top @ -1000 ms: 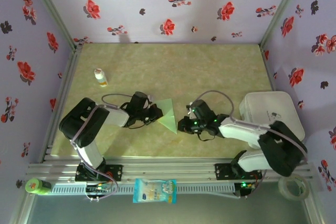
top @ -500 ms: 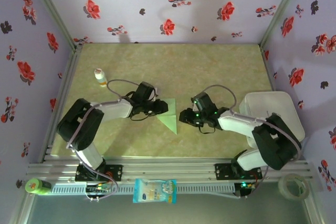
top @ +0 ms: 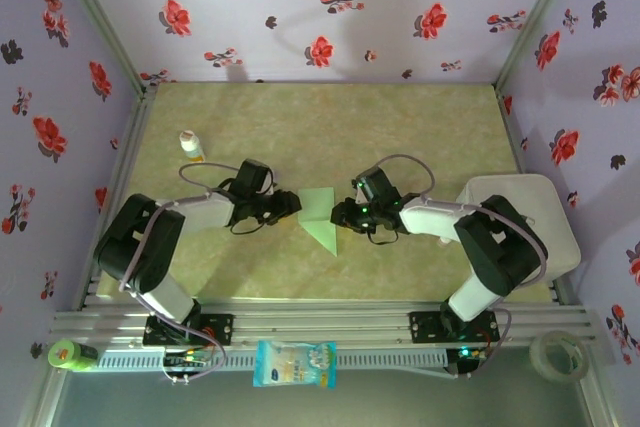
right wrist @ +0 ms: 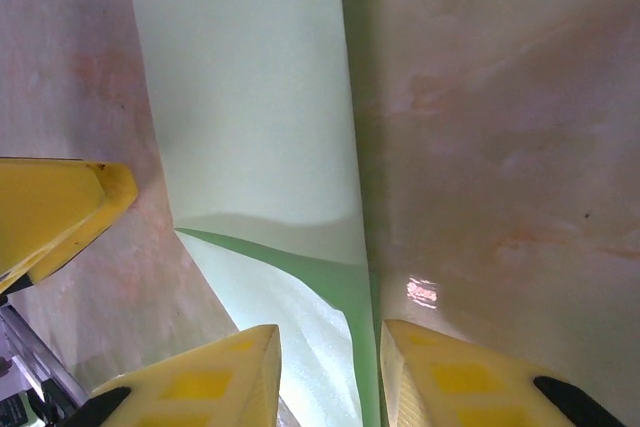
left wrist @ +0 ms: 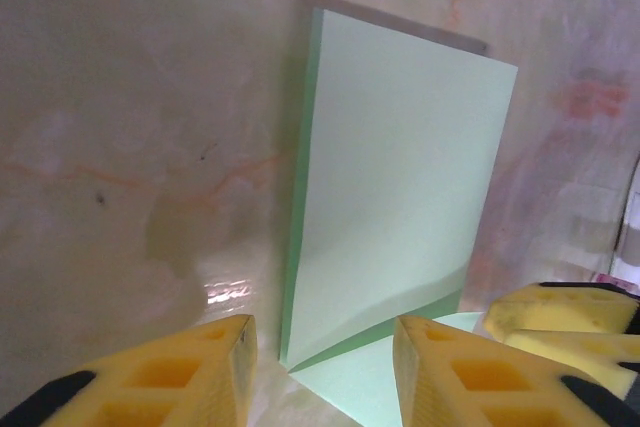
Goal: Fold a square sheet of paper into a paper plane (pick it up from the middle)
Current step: Third fold the triangle at the center of the table, then fourth fold the wing at the center of the table.
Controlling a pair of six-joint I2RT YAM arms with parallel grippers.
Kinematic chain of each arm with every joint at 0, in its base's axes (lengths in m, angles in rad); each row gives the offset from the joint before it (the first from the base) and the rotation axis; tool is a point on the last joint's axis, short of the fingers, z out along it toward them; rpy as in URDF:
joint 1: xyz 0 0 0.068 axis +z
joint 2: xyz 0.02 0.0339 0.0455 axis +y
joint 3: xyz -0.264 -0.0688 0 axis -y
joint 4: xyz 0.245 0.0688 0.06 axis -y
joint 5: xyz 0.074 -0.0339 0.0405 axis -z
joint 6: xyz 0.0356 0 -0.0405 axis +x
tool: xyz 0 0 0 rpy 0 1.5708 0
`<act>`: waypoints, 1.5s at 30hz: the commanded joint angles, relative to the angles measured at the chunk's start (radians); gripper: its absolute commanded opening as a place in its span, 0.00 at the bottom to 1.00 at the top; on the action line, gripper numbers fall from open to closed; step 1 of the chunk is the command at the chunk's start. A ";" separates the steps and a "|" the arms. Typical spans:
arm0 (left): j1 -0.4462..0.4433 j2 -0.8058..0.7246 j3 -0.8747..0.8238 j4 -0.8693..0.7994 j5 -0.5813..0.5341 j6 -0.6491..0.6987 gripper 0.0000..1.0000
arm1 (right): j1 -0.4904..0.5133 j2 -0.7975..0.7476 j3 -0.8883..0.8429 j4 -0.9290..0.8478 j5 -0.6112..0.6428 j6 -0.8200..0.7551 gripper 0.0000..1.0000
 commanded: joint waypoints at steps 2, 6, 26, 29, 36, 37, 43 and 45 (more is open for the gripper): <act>0.006 0.037 -0.002 0.055 0.062 -0.023 0.40 | 0.001 0.005 0.010 0.014 -0.001 0.009 0.31; 0.005 0.061 -0.007 0.062 0.062 -0.031 0.39 | 0.001 0.007 0.002 0.022 -0.002 0.010 0.30; 0.003 0.101 0.002 0.095 0.087 -0.042 0.28 | 0.002 0.031 -0.007 0.024 0.007 0.008 0.26; 0.003 0.104 -0.001 0.113 0.094 -0.051 0.27 | 0.002 0.031 -0.004 -0.008 0.023 0.003 0.26; 0.003 0.102 -0.002 0.150 0.109 -0.066 0.22 | 0.004 0.030 -0.006 -0.026 0.035 -0.007 0.26; 0.003 0.101 -0.005 0.158 0.109 -0.071 0.22 | 0.004 0.030 -0.006 -0.024 0.037 -0.006 0.26; 0.003 0.099 -0.021 0.223 0.112 -0.102 0.21 | 0.005 0.033 0.005 -0.049 0.047 -0.014 0.26; 0.004 0.102 -0.024 0.236 0.117 -0.106 0.18 | 0.005 0.029 0.010 -0.060 0.051 -0.020 0.26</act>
